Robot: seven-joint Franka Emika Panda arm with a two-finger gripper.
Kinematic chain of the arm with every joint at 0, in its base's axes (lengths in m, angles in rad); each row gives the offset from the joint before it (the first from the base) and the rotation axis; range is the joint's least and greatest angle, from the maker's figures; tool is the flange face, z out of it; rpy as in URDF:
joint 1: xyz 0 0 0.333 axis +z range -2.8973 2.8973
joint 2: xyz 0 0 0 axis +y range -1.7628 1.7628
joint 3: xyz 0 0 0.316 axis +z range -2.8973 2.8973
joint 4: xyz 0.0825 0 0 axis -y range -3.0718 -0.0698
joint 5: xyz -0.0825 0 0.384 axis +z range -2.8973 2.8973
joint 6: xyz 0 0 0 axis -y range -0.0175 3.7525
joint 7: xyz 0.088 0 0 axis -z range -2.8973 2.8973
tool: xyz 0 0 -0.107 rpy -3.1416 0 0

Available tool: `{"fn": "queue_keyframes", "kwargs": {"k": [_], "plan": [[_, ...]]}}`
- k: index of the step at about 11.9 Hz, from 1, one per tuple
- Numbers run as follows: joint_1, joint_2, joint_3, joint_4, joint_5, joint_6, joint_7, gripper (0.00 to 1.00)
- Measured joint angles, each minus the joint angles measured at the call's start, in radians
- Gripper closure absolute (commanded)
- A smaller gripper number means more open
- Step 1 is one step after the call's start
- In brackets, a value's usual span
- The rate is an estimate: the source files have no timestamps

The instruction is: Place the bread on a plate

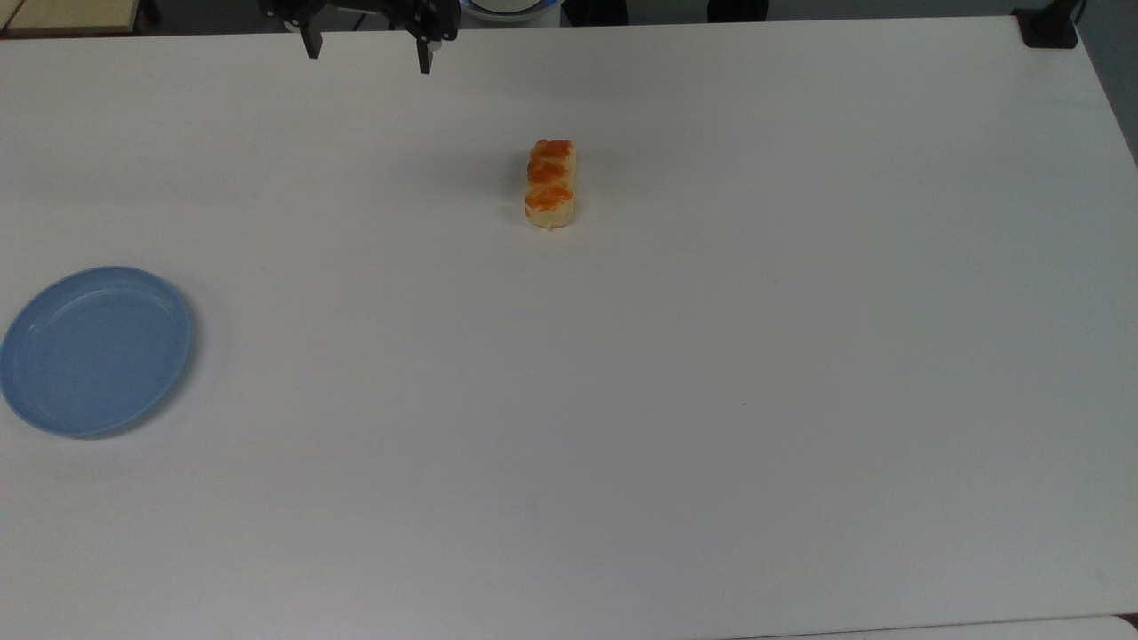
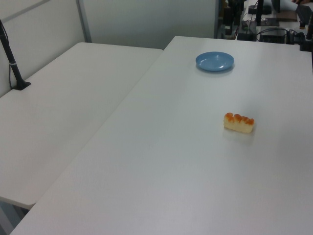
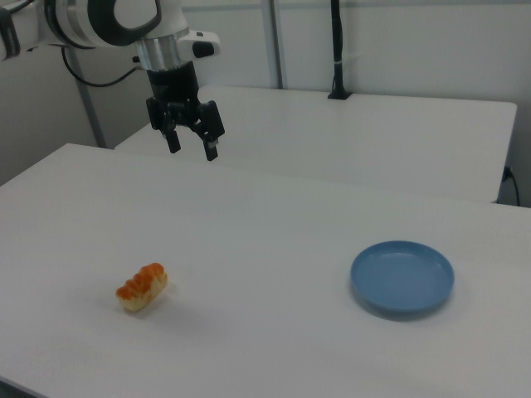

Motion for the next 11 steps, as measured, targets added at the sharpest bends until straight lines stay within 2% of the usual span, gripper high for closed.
{"fn": "queue_keyframes", "kwargs": {"k": [2,5,11], "plan": [[0.011,0.001,0.003,0.002,-0.012,0.001,0.004,0.00],[0.089,0.010,0.016,0.002,-0.053,0.001,0.056,0.00],[0.087,0.011,0.012,0.002,-0.053,0.001,0.056,0.00]]}}
